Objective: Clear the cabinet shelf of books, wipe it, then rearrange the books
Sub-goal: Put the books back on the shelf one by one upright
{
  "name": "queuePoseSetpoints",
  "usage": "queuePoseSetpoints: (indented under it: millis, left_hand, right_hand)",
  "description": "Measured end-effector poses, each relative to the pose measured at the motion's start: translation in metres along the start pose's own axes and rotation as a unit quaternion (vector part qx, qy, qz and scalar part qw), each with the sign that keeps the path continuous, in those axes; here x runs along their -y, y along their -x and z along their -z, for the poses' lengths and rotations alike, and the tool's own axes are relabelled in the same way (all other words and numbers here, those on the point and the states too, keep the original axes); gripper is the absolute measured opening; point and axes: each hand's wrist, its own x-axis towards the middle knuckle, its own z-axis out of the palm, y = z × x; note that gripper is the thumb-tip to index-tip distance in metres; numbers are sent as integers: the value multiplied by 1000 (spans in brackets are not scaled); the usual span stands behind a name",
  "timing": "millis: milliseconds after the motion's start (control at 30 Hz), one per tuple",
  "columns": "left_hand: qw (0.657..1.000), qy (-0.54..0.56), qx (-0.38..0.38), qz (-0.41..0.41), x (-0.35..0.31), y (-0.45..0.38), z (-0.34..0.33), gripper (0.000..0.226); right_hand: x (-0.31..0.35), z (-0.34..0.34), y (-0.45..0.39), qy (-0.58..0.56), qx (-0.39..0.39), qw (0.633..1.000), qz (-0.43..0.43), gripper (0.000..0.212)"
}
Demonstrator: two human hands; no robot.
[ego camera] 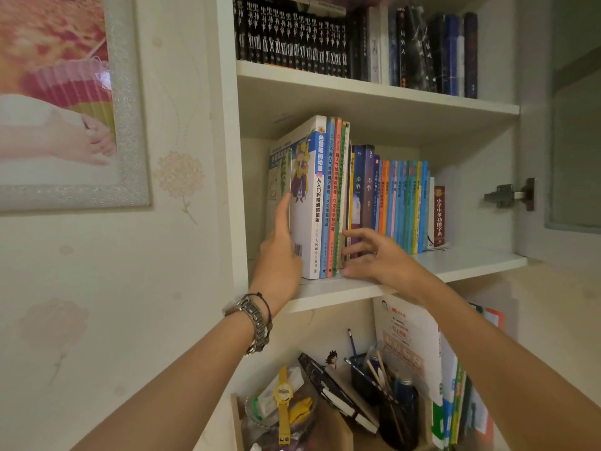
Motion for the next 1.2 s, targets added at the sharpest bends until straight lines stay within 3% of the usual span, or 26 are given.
queuePoseSetpoints:
  millis: [133, 800, 1000, 1200]
  left_hand:
    - [999, 2, -21, 25, 2, -2, 2, 73]
    - [994, -45, -57, 77, -4, -17, -2, 57]
    - [993, -47, -58, 95, 3, -11, -4, 52]
    - [993, -16, -60, 102, 7, -11, -3, 47]
  right_hand:
    - [-3, 5, -1, 47, 13, 999, 10, 77]
    - [0, -4, -18, 264, 26, 961, 81, 71]
    - [1, -18, -13, 146, 3, 988, 57, 67]
    - [1, -25, -14, 116, -6, 991, 72, 64]
